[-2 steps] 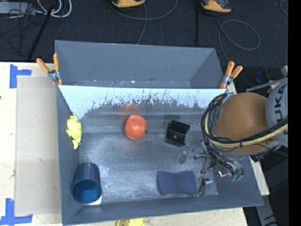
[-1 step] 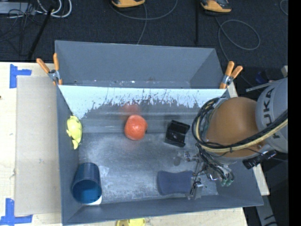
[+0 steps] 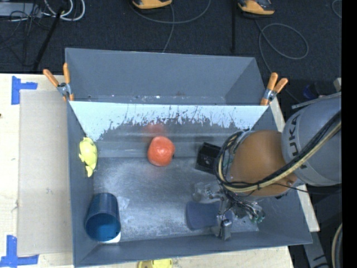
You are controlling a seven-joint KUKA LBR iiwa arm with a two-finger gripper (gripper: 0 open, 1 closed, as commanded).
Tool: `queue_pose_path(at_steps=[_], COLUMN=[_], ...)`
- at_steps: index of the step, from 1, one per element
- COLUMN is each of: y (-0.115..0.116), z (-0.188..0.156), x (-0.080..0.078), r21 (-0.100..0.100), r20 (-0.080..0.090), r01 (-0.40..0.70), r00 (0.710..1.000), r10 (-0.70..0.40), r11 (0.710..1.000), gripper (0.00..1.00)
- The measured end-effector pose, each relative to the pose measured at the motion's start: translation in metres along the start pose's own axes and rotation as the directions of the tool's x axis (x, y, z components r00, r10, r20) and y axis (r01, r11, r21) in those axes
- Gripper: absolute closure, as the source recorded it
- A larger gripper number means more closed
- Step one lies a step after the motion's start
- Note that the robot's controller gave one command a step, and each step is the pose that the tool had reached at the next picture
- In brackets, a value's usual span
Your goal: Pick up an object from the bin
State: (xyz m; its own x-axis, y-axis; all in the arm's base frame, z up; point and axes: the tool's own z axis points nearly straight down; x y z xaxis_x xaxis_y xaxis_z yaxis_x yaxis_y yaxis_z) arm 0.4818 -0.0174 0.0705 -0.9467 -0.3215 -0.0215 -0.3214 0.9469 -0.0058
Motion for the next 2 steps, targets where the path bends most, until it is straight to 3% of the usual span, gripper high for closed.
queue_pose_path(at_steps=[1, 2], y=[0.0067, 0.0067], z=[-0.0007, -0.0006], x=[0.0057, 0.0058], r21=[-0.003, -0.003], r20=[-0.016, -0.016], r01=[-0.026, -0.026], r00=[1.0, 1.0], r10=[0.026, 0.026], r11=[1.0, 1.0], gripper=[1.0, 1.0])
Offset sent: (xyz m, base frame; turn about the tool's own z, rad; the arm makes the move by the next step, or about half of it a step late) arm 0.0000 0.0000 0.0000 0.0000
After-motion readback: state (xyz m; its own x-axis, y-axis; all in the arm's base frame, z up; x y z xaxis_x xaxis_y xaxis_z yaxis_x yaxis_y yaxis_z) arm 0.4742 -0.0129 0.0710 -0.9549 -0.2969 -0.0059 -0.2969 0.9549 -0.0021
